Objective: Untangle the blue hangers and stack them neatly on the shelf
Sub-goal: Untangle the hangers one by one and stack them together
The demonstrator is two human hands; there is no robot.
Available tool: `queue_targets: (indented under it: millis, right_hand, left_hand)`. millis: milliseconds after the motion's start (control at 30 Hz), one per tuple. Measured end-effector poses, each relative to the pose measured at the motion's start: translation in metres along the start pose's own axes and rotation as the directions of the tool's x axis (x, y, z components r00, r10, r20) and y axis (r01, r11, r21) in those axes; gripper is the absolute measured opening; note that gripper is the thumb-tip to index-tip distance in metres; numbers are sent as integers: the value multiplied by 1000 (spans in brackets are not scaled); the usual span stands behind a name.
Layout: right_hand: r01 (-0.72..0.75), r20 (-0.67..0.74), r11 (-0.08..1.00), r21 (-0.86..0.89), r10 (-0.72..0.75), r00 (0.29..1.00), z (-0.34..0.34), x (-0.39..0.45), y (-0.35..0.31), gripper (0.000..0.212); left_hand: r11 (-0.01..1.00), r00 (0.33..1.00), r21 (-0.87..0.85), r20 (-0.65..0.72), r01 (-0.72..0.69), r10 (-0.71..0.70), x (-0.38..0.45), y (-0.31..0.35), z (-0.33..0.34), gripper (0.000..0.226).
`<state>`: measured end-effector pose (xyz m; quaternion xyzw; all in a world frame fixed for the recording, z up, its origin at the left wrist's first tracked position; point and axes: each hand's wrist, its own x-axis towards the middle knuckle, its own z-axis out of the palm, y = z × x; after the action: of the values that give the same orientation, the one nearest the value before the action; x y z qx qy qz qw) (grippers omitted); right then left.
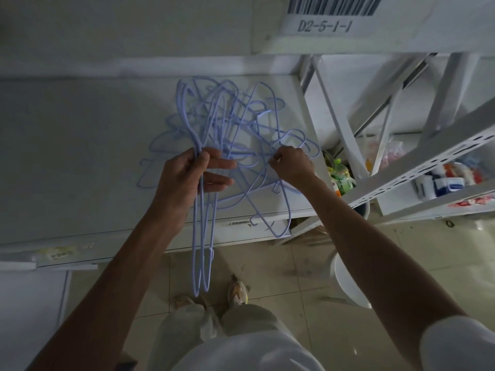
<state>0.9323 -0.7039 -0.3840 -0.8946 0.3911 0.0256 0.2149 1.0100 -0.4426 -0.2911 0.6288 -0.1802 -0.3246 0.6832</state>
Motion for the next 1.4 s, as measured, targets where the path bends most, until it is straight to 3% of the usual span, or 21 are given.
queue_targets:
  millis: [133,333,500,667,800,967,1100,1300,1400]
  right_hand:
    - [48,-51,993,105,-43,998,-8,-10,0,27]
    - [230,-291,925,303,-141,946,-35,-43,-3,26]
    - [367,-286,848,382,-269,920,-56,-68,-17,27]
    - [457,-244,812,362,-391,888,-72,-87,-32,11]
    - [520,-273,794,315,-449,851,-89,-98,-37,11]
    - [411,-413,897,165,-316,854,-116,-94,-39,16]
    - [373,-390,882,287,-248,887,-132,-84,-43,19]
    - [344,-184,879,329,-298,937,-133,-78,-50,40]
    - [376,-167,745,552,-342,925,-116,-80,-52,33]
  left_hand:
    - [1000,999,-15,-37,21,-22,-8,0,-8,26]
    - [999,996,-45,-90,11,-15,-18,0,-21,27]
    - [999,992,-36,-129,-1,-3,-19,2,-23,26]
    - [999,989,-39,-143,-34,28,-18,3,-18,25]
    - [998,987,-15,-148,-64,61,-22,7,-24,26]
    - [991,966,20,-223,-130,131,-38,19,-45,26]
    - [985,942,59,-288,-160,170,-53,32,-60,26]
    - [977,904,106,-370,-186,213,-78,35,-75,26]
    - [977,907,143,-371,-156,199,-86,25,-74,29]
